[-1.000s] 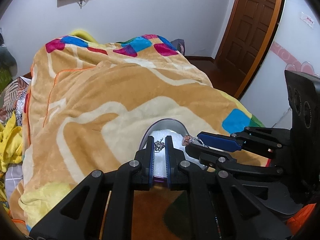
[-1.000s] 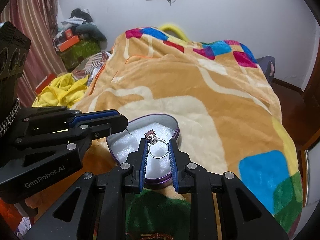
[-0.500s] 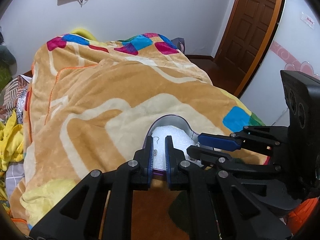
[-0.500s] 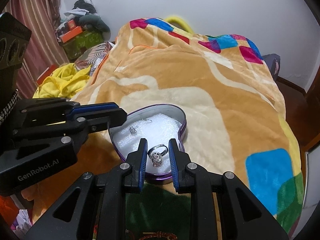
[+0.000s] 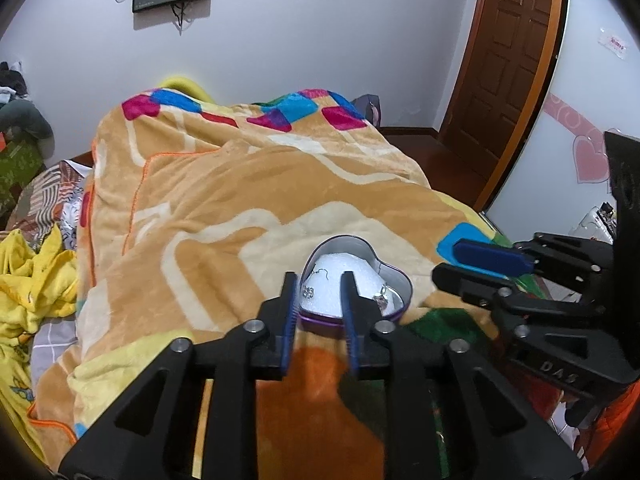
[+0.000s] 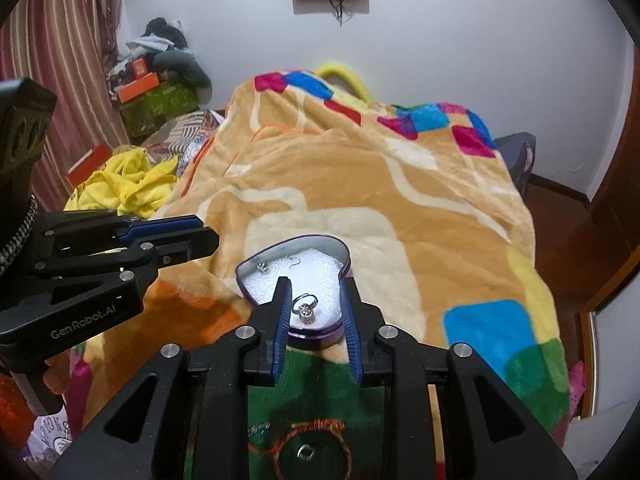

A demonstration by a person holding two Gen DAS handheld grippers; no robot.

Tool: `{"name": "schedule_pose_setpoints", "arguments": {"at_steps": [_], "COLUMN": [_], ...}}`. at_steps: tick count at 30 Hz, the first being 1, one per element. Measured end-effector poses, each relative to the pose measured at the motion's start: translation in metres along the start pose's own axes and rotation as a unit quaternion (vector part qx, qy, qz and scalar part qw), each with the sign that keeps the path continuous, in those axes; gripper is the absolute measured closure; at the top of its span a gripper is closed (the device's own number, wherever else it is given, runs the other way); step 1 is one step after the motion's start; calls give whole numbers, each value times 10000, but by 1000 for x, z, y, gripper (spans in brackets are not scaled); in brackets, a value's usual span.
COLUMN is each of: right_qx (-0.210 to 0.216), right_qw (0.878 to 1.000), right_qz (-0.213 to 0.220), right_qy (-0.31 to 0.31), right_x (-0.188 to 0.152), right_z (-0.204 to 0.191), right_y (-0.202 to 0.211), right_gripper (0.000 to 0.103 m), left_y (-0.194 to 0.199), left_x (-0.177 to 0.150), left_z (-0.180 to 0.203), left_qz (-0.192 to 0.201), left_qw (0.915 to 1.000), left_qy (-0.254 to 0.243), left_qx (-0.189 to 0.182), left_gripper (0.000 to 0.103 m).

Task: Organize jewelry
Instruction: 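Move both open tools back over the jewelry on the blanket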

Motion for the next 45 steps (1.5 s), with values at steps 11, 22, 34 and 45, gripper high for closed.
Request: {"name": "schedule_pose_setpoints", "arguments": {"at_steps": [11,22,34,45], "right_qx": [-262,-362,-485,-320], "right_qw": [9987,9975,9958,9954], "right_qz": [428,538,212,-301], "right_qy": [-83,-292,-750,-852], "right_x": [-15,-42,-90,-131], "right_z": [-8,-9,11,8], "right_y": [46,65,60,32], "right_gripper": [75,69,69,69], "left_y": [43,55,25,1], "left_x": [-23,-58,-99,-123], "left_z": [12,26,39,64], "left_qz": [285,192,-437,-799], "left_qw": [9993,9992,9983,9947], "left_qy": [-103,-262,-377,-564], "left_qx": [216,245,19,-312], "left_gripper": [66,49,49,51]}}
Point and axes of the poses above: each gripper's, at about its wrist camera, not at the fingertips, and y roughly against the way its jaws point, z to its right, x to its top, the point moved 7 cm from there along -y, roughly the way its jaws point, and after that the axes turned 14 degrees about -z, right-handed, at the moved point
